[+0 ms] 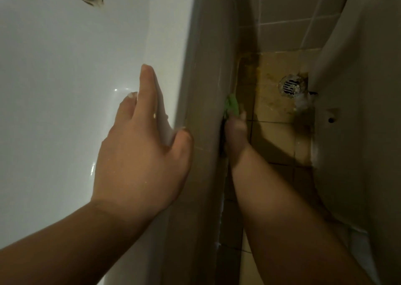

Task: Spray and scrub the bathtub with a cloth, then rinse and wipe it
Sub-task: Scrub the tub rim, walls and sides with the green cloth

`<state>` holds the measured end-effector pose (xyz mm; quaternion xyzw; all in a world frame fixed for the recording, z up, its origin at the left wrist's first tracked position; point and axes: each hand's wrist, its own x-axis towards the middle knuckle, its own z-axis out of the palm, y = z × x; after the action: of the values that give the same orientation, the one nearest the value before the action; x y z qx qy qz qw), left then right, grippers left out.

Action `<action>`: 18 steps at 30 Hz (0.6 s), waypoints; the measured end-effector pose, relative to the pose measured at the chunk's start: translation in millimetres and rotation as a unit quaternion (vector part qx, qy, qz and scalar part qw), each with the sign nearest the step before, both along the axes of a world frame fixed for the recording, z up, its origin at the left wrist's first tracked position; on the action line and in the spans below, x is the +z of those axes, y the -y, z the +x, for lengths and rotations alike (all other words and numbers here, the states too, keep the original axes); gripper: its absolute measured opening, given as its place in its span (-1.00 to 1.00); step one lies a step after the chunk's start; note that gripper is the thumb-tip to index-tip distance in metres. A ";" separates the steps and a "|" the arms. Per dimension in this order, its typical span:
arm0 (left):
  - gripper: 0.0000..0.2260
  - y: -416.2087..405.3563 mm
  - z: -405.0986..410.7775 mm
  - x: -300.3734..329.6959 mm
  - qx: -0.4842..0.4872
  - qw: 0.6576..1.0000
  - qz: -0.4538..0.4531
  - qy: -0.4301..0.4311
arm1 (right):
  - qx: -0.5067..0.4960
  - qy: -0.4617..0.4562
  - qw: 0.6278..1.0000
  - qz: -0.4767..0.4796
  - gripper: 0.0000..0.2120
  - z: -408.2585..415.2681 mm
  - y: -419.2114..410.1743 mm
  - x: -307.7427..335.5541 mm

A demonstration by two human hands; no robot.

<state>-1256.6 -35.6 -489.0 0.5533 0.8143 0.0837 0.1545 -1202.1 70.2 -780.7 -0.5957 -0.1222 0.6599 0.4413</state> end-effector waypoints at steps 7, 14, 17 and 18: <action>-0.22 -4.8 3.0 1.1 0.001 0.999 -0.013 -0.038 | 0.010 0.031 0.999 0.021 -0.52 -1.1 57.1 42.6; -0.31 -12.5 6.5 2.2 0.007 0.998 -0.008 -0.056 | 0.035 0.028 0.998 0.036 -0.48 -5.7 0.8 102.6; -0.35 -16.4 7.6 4.3 0.012 0.999 -0.012 -0.047 | 0.058 -0.005 0.993 0.102 -0.48 1.7 39.9 138.0; -0.37 -17.9 8.1 4.8 0.012 0.999 -0.011 -0.046 | 0.072 -0.004 0.991 0.114 -0.48 6.0 57.6 146.3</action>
<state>-1248.5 -17.7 -484.2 0.5453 0.8278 0.0512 0.1217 -1196.1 12.6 -634.5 -0.5283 -0.2379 0.6742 0.4581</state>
